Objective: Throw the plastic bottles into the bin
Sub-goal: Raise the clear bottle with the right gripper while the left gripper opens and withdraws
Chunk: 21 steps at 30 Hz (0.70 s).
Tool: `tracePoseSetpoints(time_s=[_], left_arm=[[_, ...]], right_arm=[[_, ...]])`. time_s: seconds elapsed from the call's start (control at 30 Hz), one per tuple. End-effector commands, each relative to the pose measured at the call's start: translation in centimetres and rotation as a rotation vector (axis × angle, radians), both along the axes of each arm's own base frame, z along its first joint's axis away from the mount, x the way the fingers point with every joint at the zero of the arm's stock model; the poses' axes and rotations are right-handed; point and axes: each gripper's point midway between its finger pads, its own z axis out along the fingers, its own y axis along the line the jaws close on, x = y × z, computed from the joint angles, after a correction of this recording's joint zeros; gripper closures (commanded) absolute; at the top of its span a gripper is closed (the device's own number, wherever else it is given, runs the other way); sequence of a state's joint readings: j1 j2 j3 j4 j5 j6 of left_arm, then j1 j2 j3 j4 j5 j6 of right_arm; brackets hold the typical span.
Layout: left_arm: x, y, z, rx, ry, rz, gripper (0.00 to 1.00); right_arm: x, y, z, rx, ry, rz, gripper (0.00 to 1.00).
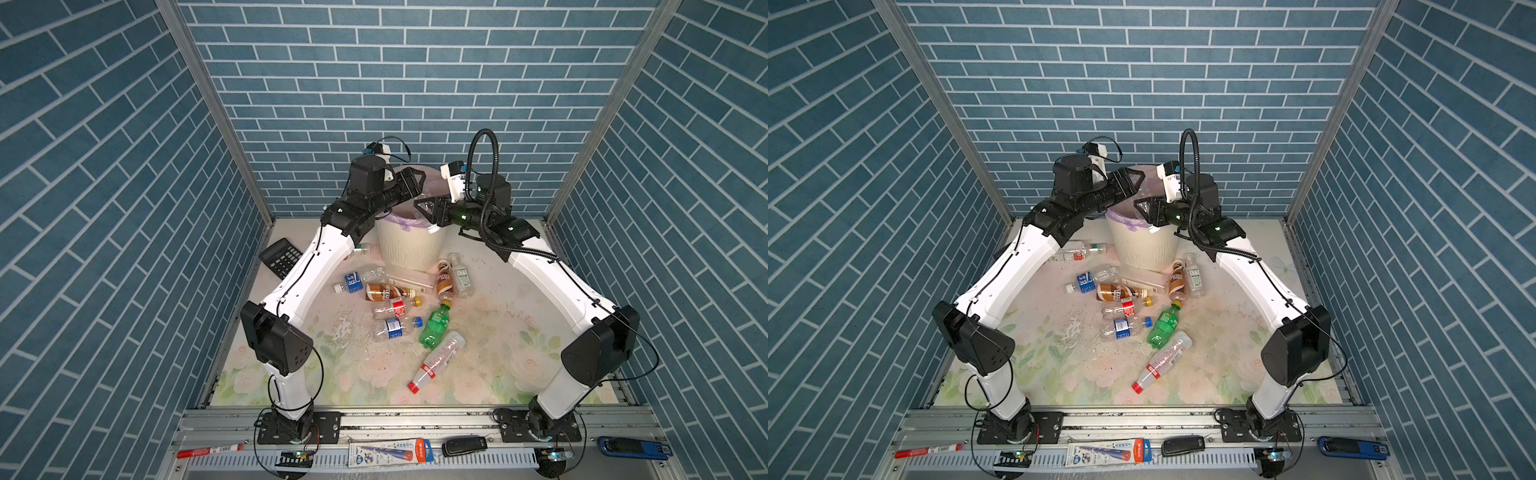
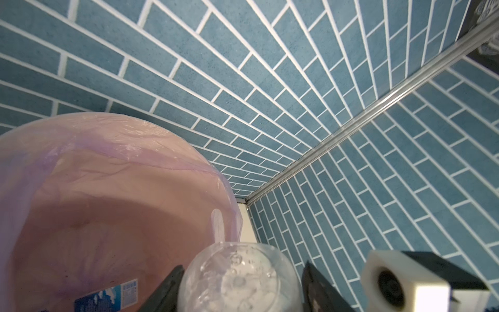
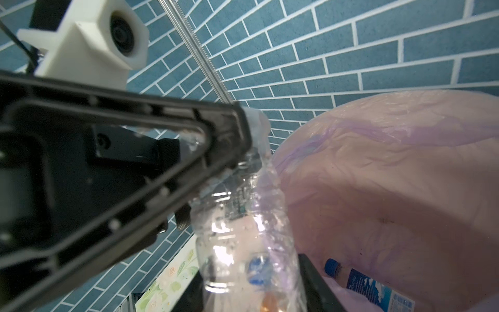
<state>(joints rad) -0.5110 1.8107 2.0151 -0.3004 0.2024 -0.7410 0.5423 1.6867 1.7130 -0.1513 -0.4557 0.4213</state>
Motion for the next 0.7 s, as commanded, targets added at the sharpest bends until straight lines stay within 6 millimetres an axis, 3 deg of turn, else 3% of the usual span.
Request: tracePoseSetpoints(time_s=[0.0, 0.17, 0.33, 0.67], left_arm=[[-0.9, 1.2, 2.3, -0.012, -0.053, 0.021, 0.2], [-1.2, 3.7, 3.5, -0.019, -0.072, 0.068, 0.01], [-2.7, 5.1, 5.2, -0.008, -0.13, 0.088, 0.01], [-5.1, 7.3, 5.8, 0.032, -0.196, 0.123, 0.01]], right_arm=[[0.6, -0.7, 1.8, 0.006, -0.031, -0.048, 0.57], [1.4, -2.2, 3.2, -0.052, -0.073, -0.136, 0.63], [1.3, -3.6, 7.1, -0.079, -0.175, -0.202, 0.65], [-0.9, -9.9, 18.8, 0.003, -0.524, -0.467, 0.66]])
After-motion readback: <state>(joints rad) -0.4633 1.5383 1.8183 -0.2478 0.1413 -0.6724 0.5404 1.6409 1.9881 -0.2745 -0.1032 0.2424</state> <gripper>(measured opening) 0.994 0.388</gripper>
